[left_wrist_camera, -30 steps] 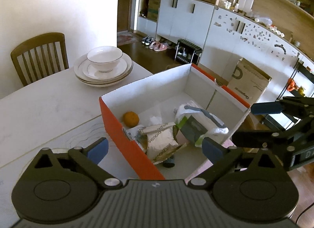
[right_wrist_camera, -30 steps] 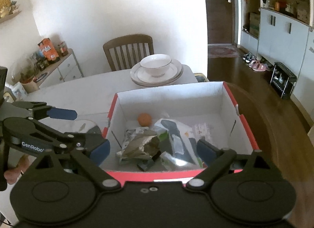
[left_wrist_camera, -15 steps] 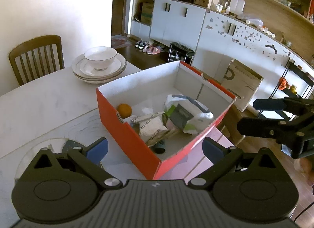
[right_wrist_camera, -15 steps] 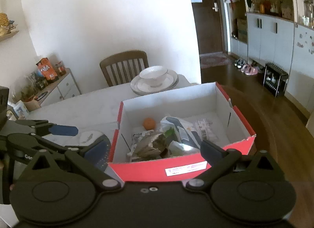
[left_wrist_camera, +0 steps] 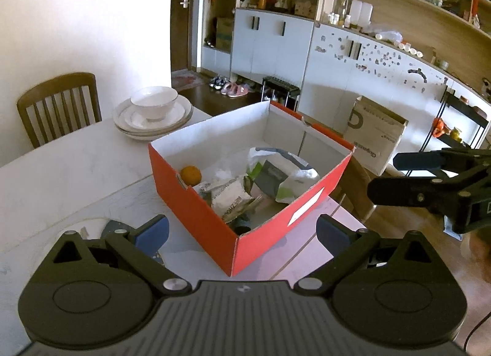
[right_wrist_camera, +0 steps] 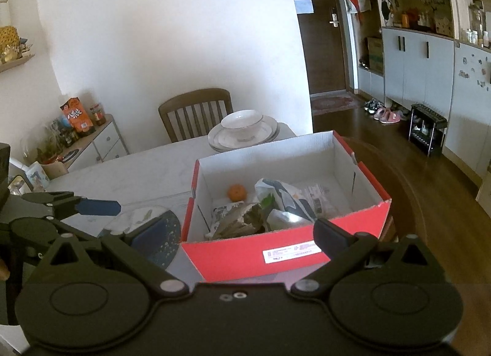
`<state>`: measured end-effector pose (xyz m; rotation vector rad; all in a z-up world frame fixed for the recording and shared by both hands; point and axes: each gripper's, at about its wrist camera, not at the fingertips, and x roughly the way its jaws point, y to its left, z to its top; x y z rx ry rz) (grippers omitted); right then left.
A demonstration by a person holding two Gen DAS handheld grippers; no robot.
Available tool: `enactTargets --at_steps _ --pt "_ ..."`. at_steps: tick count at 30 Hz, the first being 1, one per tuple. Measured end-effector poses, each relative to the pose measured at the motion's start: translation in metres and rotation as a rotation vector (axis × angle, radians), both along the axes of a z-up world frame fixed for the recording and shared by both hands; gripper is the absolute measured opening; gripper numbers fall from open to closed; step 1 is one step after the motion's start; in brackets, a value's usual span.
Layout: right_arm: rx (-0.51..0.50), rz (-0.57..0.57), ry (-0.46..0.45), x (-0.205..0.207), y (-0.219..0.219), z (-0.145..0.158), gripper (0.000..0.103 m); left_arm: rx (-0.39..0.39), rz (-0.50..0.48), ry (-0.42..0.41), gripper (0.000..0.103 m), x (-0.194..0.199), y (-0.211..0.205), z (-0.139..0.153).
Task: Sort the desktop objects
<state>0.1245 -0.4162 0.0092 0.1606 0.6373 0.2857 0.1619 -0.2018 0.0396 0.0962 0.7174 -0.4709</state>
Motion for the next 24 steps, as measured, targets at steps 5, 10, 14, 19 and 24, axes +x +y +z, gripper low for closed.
enactTargets --at_steps 5,10,14,19,24 --pt "0.0 0.0 0.006 -0.0038 -0.0017 -0.0024 0.102 0.01 0.01 -0.013 0.103 -0.0003 -0.0019 0.0009" --pt "0.007 -0.004 0.018 -0.0043 -0.0021 -0.0046 0.102 0.03 0.013 -0.009 0.103 0.0001 -0.0052 -0.002" --pt "0.021 -0.011 0.032 -0.0027 -0.0038 -0.006 0.102 0.035 0.007 0.001 0.103 0.0023 -0.0068 -0.0054" --pt "0.016 -0.013 0.031 -0.0022 -0.0033 -0.0056 0.102 0.052 -0.006 -0.024 0.103 0.0003 -0.009 -0.0057" --pt "0.013 -0.018 0.04 -0.0016 -0.0032 -0.0068 0.102 0.052 -0.016 -0.022 0.103 0.0019 -0.0089 -0.0058"
